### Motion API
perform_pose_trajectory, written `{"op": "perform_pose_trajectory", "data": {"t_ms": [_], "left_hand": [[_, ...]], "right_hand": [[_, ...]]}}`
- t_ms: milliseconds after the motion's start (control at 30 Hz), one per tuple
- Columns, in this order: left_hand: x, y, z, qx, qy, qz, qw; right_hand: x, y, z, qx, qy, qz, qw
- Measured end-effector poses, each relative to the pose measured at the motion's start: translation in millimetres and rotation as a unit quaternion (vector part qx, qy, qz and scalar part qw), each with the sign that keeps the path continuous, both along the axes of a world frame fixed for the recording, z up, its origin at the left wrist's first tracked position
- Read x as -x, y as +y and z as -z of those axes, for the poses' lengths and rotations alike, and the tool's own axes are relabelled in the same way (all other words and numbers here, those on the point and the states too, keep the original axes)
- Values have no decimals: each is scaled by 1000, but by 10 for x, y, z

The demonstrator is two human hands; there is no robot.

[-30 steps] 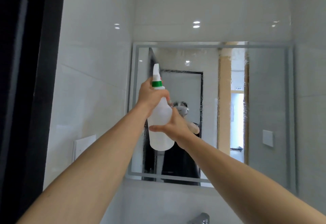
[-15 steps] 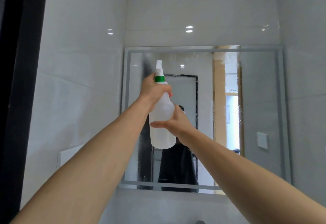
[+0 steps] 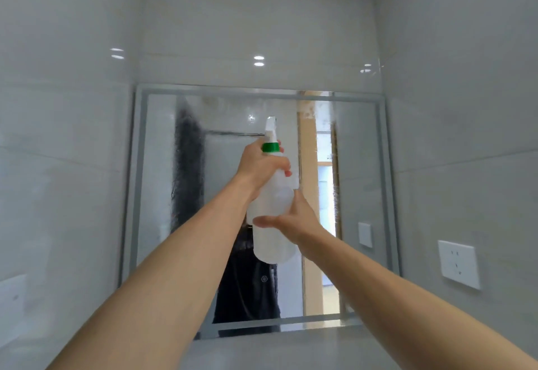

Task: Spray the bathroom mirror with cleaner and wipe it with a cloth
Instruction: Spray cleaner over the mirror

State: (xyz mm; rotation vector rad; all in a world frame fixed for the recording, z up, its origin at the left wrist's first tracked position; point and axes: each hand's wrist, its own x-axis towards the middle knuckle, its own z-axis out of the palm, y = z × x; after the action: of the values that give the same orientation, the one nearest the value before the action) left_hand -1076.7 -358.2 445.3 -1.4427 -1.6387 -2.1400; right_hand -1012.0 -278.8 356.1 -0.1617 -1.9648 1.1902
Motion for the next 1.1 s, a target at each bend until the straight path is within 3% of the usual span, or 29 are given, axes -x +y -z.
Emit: {"op": "perform_pose_trajectory", "data": {"t_ms": [467,800,1100], "left_hand": [[-728,1105,-4,26,-2,86,996],[-985,1632,173,25,0,74,997],[-653,1288,429,-18,-24,24,999]], "right_hand": [[-791,994,38,1,1,111,994],[-1126,1403,169,1,-22,166,986],[-739,1254,315,-47,-61,101,992]]}}
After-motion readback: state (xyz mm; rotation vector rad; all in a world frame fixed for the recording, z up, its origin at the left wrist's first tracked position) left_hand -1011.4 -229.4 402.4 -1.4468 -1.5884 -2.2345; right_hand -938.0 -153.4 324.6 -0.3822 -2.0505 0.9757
